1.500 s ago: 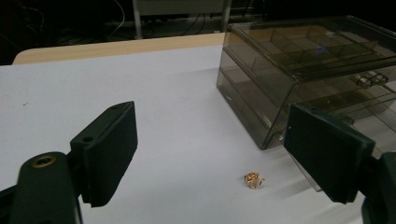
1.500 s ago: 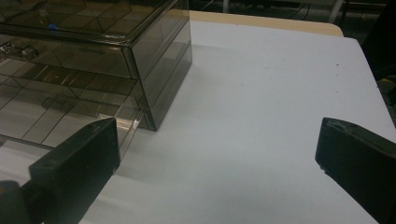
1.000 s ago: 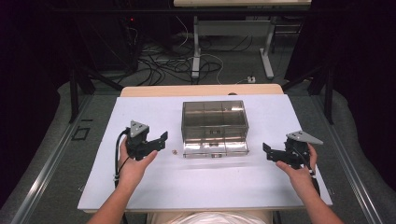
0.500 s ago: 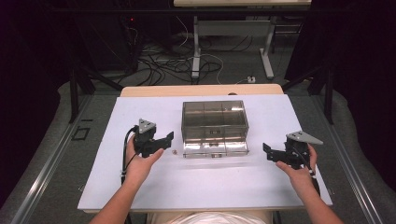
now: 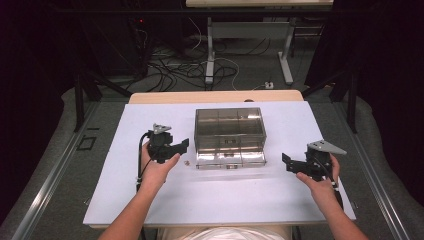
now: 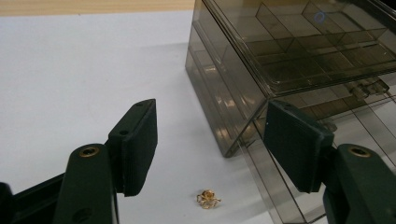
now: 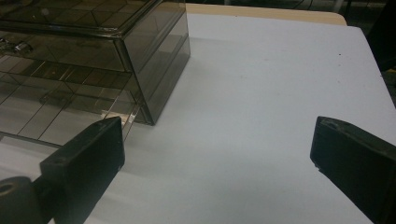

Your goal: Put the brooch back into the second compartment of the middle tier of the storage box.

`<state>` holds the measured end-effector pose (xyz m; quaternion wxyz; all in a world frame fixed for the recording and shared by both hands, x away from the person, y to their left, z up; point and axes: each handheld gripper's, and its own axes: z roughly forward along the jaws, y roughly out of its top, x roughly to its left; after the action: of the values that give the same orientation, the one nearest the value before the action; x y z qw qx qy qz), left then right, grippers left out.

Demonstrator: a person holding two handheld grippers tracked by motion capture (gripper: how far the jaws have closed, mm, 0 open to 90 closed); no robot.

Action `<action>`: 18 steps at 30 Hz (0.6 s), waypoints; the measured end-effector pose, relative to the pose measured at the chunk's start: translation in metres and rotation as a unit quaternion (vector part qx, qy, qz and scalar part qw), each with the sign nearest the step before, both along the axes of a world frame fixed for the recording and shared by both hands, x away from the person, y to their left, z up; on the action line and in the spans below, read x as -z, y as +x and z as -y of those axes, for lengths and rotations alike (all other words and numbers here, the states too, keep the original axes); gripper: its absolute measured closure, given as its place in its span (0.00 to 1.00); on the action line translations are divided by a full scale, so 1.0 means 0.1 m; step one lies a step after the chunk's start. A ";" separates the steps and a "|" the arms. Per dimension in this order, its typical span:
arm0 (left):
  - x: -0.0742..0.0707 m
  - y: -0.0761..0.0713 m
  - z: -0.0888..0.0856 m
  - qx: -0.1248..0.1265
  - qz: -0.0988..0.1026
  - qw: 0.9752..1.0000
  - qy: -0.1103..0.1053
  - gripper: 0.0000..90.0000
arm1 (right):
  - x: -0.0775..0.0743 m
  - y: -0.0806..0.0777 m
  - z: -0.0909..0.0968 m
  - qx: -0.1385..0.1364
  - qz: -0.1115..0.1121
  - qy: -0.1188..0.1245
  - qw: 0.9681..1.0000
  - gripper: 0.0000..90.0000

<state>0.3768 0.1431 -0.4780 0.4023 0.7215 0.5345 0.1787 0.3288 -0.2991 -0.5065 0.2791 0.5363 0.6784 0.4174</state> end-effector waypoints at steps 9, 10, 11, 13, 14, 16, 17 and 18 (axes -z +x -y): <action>0.05 0.07 0.08 0.001 -0.030 1.000 -0.006 0.39 | 0.01 0.01 0.01 0.003 -0.001 0.005 1.000 0.03; 0.06 0.07 0.08 0.002 -0.031 0.999 -0.004 0.39 | 0.01 0.01 0.01 0.002 -0.002 0.005 1.000 0.03; 0.07 0.08 0.09 0.002 -0.034 0.999 -0.006 0.39 | 0.01 0.01 0.01 0.002 -0.002 0.005 1.000 0.03; 0.10 0.08 0.09 0.003 -0.039 0.999 -0.005 0.39 | 0.01 0.00 0.02 0.003 -0.008 0.003 1.000 0.04; 0.12 0.08 0.09 0.005 -0.041 0.999 -0.005 0.39 | 0.01 0.00 0.02 0.003 -0.008 0.003 1.000 0.04; 0.15 0.08 0.09 0.005 -0.048 0.999 -0.004 0.41 | 0.01 0.01 0.02 0.002 -0.006 0.003 1.000 0.04; 0.16 0.08 0.09 0.005 -0.049 0.999 -0.004 0.43 | 0.01 0.01 0.02 0.001 -0.007 0.003 1.000 0.04; 0.17 0.08 0.09 0.004 -0.050 0.999 -0.003 0.44 | 0.01 0.01 0.02 0.002 -0.008 0.003 1.000 0.04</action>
<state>0.3845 0.1344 -0.4948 0.3782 0.7306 0.5511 0.1394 0.3296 -0.3011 -0.5077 0.2728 0.5416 0.6782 0.4150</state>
